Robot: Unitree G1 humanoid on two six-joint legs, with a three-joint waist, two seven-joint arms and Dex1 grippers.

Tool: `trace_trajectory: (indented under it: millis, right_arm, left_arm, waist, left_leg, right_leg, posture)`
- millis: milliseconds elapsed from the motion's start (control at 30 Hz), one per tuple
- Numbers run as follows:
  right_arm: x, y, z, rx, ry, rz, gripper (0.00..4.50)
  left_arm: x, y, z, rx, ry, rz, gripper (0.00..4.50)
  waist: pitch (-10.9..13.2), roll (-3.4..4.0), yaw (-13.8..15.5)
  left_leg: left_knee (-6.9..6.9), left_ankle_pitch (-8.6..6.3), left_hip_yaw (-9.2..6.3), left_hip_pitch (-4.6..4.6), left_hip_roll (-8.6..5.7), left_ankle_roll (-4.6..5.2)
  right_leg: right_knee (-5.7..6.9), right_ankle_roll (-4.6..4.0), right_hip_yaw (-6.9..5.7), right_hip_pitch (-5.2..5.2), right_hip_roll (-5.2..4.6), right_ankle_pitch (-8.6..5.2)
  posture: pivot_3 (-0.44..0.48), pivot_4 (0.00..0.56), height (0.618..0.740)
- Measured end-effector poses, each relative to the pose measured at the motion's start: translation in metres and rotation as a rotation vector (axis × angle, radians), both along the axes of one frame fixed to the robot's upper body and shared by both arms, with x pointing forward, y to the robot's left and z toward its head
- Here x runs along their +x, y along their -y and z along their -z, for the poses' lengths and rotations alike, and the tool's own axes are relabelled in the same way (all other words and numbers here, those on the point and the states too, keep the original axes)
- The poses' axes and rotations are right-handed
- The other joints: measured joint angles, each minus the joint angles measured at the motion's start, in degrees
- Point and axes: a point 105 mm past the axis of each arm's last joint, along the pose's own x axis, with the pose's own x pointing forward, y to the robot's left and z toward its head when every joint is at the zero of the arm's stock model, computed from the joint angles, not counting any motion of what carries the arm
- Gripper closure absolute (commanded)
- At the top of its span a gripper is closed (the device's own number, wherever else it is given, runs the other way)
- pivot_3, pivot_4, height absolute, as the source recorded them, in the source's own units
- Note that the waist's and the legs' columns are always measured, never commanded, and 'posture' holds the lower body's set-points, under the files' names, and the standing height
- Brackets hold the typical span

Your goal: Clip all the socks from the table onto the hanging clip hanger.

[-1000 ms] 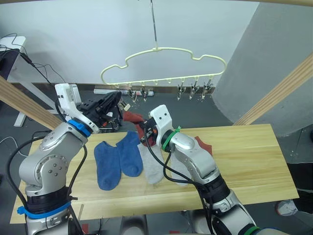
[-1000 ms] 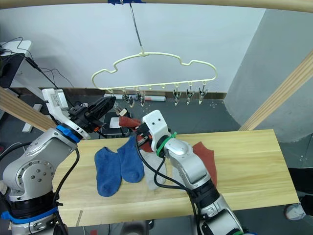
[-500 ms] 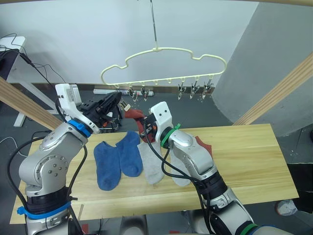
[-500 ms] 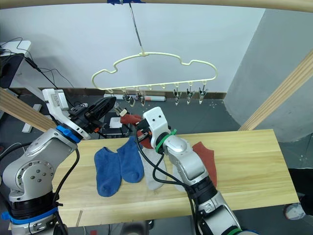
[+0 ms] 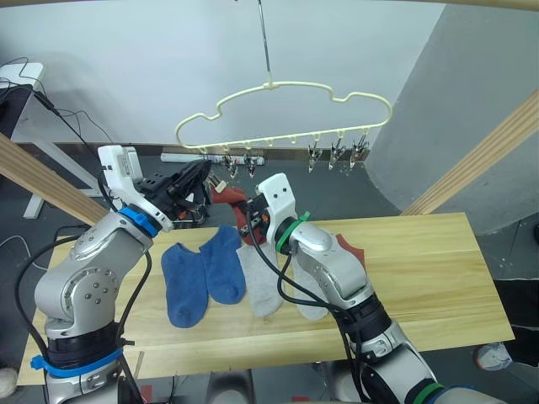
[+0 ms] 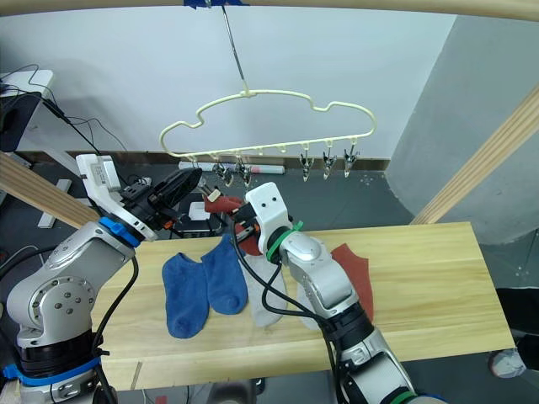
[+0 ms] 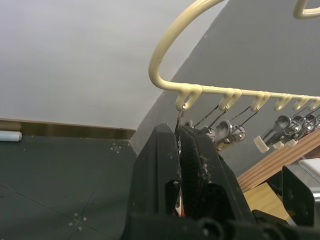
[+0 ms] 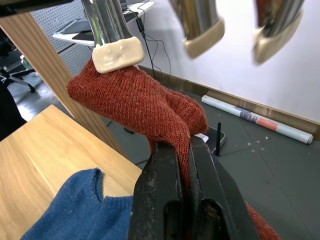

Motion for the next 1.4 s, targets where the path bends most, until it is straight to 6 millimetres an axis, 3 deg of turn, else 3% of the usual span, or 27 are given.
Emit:
trace_trajectory:
  millis: [67, 400, 667, 933, 1167, 1267, 1400]
  right_arm:
    - [0.0, -0.001, -0.002, 0.008, 0.0, -0.006, 4.49]
    - [-0.001, -0.002, -0.003, 0.013, 0.007, -0.01, 4.5]
    - [-0.007, -0.009, -0.002, 0.005, 0.007, -0.054, 1.98]
    - [-0.021, -0.013, -0.004, -0.058, 0.055, -0.151, 1.98]
    - [-0.038, 0.047, 0.007, -0.207, 0.13, -0.182, 1.98]
    - [-0.059, 0.072, -0.002, -0.224, 0.198, -0.246, 1.98]
    - [-0.067, 0.103, -0.013, -0.198, 0.232, -0.226, 1.98]
  left_arm:
    - [0.0, -0.001, 0.0, 0.0, 0.002, -0.002, 4.5]
    - [-0.001, -0.002, 0.003, 0.004, -0.003, -0.008, 1.38]
    - [-0.003, -0.01, 0.012, 0.062, -0.026, -0.037, 1.33]
    - [-0.008, -0.015, 0.019, 0.171, 0.011, -0.079, 1.33]
    - [-0.021, -0.024, 0.021, 0.342, 0.129, -0.179, 1.33]
    - [-0.028, -0.008, 0.021, 0.342, 0.178, -0.19, 1.33]
    - [-0.029, 0.002, 0.027, 0.333, 0.187, -0.203, 1.33]
  waist:
    - [0.0, 0.0, 0.0]
    - [0.0, 0.0, 0.01]
    - [0.0, 0.0, 0.02]
    - [0.0, 0.0, 0.02]
    - [0.0, 0.0, 0.17]
    - [0.0, 0.0, 0.33]
    - [0.01, -0.03, 0.17]
  left_leg:
    - [0.0, 0.0, 0.0, 0.0, 0.0, 0.0]
    - [0.0, 0.0, 0.0, 0.0, 0.0, 0.0]
    - [0.0, 0.0, 0.0, 0.0, 0.0, 0.0]
    - [-0.01, 0.0, 0.01, -0.01, 0.0, 0.0]
    - [-0.01, -0.02, 0.02, -0.06, -0.04, -0.04]
    - [0.0, -0.03, 0.02, -0.06, -0.06, -0.02]
    - [0.02, -0.03, 0.02, -0.02, -0.07, -0.01]
  right_leg:
    - [0.0, 0.0, 0.0, 0.0, 0.0, 0.0]
    - [0.0, 0.0, 0.0, 0.0, 0.0, 0.0]
    - [0.0, 0.0, 0.0, -0.01, 0.0, 0.0]
    - [-0.02, 0.0, 0.01, -0.02, -0.02, 0.0]
    - [-0.08, 0.01, 0.01, -0.03, -0.1, -0.01]
    - [-0.12, 0.02, 0.01, 0.02, -0.09, -0.01]
    - [-0.05, 0.03, 0.06, 0.03, -0.02, 0.0]
  posture:
    - [-0.097, 0.322, 0.74]
    - [-0.095, 0.319, 0.74]
    - [-0.095, 0.318, 0.74]
    - [-0.103, 0.317, 0.74]
    - [-0.108, 0.322, 0.74]
    - [-0.114, 0.323, 0.74]
    - [-0.132, 0.325, 0.74]
